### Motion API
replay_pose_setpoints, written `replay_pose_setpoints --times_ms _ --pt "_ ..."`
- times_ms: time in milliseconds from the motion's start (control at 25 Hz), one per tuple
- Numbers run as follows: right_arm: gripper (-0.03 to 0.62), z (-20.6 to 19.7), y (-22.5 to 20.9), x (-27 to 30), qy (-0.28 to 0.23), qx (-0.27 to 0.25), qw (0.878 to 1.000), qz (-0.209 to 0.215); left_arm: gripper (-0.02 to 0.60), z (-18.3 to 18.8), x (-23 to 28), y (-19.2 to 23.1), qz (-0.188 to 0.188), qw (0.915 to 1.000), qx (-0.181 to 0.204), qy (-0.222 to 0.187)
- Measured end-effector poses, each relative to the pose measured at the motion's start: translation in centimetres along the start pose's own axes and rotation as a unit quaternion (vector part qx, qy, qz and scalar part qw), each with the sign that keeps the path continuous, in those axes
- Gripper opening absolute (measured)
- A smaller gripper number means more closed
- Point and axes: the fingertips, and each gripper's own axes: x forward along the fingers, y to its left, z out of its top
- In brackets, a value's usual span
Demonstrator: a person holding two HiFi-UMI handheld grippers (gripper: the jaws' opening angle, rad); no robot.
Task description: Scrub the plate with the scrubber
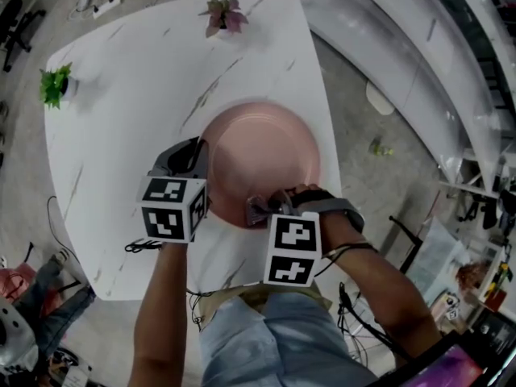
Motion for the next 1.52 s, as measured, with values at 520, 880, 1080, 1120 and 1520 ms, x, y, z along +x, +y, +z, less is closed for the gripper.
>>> replay_pose_setpoints --times_ms 520,880,1080,1120,1520 --pt "0.083 -3.1 -5.5 -0.9 0.029 0.125 0.989 -0.076 0.025 0.1 0.0 -0.1 0.004 1.0 0.008 0.001" --pt "0.084 -4.1 -10.0 -1.6 0.001 0.216 0.97 -0.112 0.025 0.0 -0.1 -0.3 -0.001 0.9999 0.011 0.003" --pt "0.084 -4.4 -12.8 -1.9 -0.006 0.243 0.96 -0.138 0.025 -0.2 -0.2 -0.5 -0.007 0.9999 0.008 0.01" --pt "0.084 -4.4 -13.3 -1.9 -0.007 0.247 0.959 -0.141 0.025 -0.1 -0.2 -0.5 -0.007 0.9999 0.007 0.008" --pt "0.084 -2.4 -16.5 -1.7 -0.018 0.233 0.958 -0.163 0.025 0.1 -0.1 -0.6 -0.008 0.9999 0.007 0.009"
